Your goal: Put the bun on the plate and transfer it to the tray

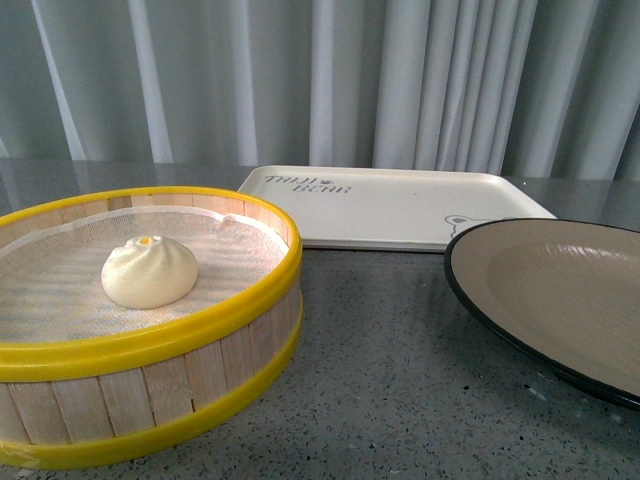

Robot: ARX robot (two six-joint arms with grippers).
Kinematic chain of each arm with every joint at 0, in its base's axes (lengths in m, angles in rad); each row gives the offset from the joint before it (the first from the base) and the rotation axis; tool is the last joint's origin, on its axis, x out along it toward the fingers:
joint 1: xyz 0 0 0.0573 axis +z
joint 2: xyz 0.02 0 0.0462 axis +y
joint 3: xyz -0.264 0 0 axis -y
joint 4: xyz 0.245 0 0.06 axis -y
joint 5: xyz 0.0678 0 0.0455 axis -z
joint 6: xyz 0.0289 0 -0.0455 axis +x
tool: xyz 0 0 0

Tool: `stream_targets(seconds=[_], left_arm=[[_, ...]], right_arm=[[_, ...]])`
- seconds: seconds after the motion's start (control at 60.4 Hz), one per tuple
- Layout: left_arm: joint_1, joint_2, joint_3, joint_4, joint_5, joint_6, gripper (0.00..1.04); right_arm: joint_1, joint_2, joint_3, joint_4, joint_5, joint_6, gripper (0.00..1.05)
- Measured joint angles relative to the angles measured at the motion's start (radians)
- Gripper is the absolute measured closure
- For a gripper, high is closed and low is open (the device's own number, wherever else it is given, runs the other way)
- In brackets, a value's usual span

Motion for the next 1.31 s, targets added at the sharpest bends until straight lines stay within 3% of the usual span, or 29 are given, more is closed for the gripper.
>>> stream_targets(seconds=[1.109, 1.142, 1.209, 1.308], left_arm=[[0.0, 0.0, 0.0, 0.0, -0.001, -0.001, 0.07], [-0.014, 0.019, 0.01, -0.033, -0.043, -0.028, 0.07], [-0.063, 0.13, 0.087, -0.227, -0.225, -0.13, 0.07], [-0.063, 0.211, 0.122, -0.265, -0.296, -0.25, 0.07]], right_arm=[[0.0, 0.0, 0.0, 0.0, 0.0, 0.0, 0.09], [0.0, 0.0, 0.0, 0.0, 0.0, 0.0, 0.09], [0.0, 0.0, 0.0, 0.0, 0.0, 0.0, 0.09], [0.0, 0.0, 0.0, 0.0, 0.0, 0.0, 0.09]])
